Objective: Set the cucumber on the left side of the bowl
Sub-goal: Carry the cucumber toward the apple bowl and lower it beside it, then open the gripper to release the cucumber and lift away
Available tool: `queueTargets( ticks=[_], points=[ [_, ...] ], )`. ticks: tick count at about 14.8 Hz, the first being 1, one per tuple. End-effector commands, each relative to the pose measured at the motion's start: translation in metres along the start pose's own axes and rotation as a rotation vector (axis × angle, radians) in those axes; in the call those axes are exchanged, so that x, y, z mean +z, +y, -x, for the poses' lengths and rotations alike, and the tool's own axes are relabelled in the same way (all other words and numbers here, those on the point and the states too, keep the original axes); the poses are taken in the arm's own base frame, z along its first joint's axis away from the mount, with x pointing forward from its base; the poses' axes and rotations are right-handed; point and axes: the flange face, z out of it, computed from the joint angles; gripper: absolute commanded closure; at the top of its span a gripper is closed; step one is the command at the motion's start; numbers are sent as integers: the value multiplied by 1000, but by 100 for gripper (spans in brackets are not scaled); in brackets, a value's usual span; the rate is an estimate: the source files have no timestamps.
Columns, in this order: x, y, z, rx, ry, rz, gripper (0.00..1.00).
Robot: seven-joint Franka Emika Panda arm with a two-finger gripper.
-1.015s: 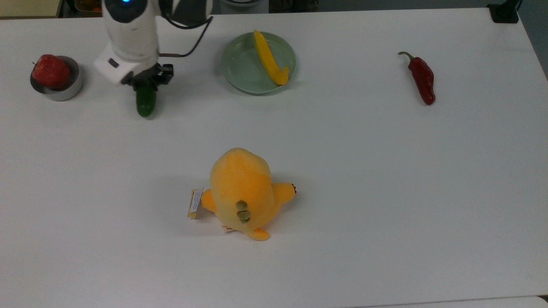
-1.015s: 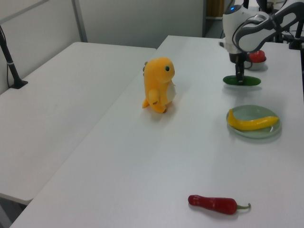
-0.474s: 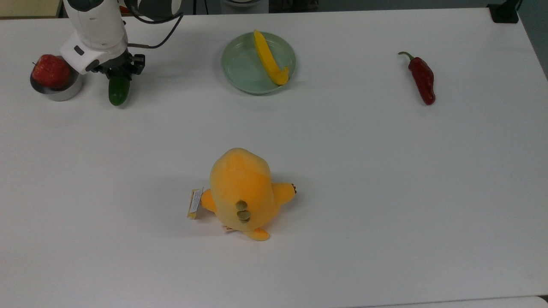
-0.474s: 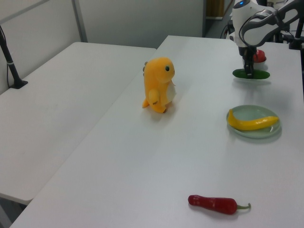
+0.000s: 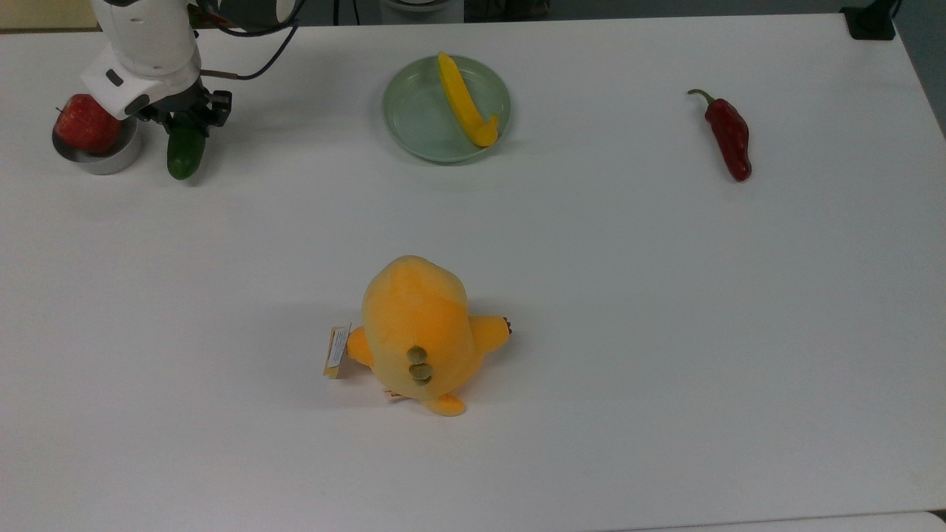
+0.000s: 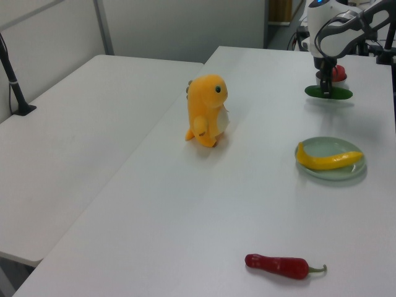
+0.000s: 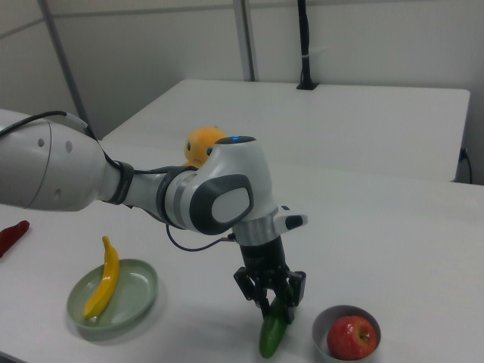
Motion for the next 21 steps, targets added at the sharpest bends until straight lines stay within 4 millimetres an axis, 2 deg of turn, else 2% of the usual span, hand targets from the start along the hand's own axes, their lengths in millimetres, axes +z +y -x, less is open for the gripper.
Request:
queueTargets(
  ticks=[1,11,14,15,16,17,18,21],
  points=[
    [-2,6,3,-17,15,18,93],
    [6,19,10,-13,3,16,91],
    [7,32,16,-14,0,22,90],
    [4,35,15,-13,8,27,84],
    [4,36,14,-8,16,29,56],
    [5,37,15,-4,15,26,20],
    [5,36,14,-1,15,26,0],
    [3,31,11,8,20,19,0]
  ],
)
